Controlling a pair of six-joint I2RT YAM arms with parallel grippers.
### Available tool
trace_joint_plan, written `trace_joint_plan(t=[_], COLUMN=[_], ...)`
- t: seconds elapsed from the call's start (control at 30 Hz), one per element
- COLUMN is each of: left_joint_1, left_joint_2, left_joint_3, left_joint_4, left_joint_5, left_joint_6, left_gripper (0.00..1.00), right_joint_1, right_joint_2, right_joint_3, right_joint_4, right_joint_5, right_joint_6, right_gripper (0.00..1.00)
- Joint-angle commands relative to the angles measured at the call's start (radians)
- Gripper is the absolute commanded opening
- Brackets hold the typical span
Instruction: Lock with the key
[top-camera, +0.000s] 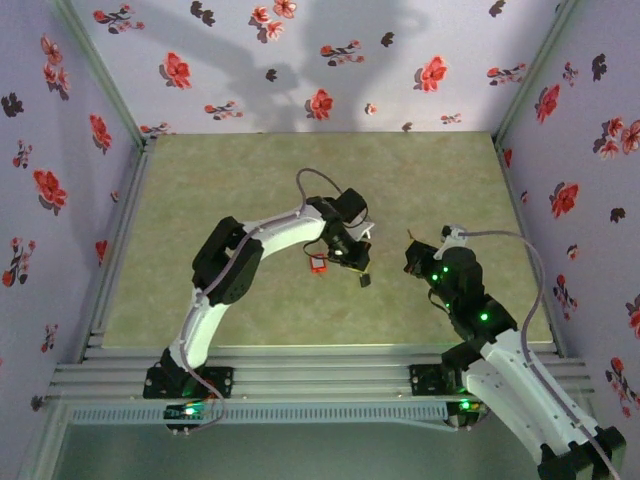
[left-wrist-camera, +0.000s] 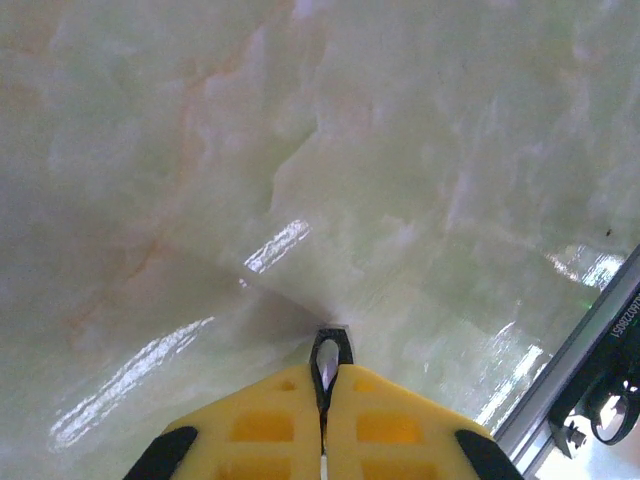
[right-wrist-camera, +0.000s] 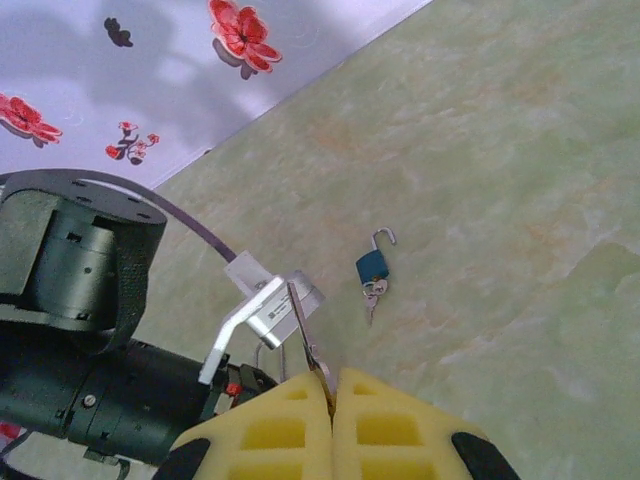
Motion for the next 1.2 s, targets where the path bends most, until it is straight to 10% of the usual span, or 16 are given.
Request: trace_joint_plan(t=[0.0, 1.17], left_joint_1=[0.013, 0.088], left_joint_2=[0.044, 0.103], left_joint_3=[0.037, 0.295], left_joint_4=[-0.067, -0.354], left_joint_5=[0.024, -0.106], left_joint_6=[0.048, 0.187], left_gripper=[0.0, 0.42], right_joint_1=[-0.009, -0.008], right_joint_2=[-0.013, 0.065], right_joint_3=[-0.012, -0.024], right_joint_4=[0.053, 0.06], right_joint_5=[-0.017, -0.055], right_joint_6=[0.023, 0.029], right_gripper=[0.0, 0.0])
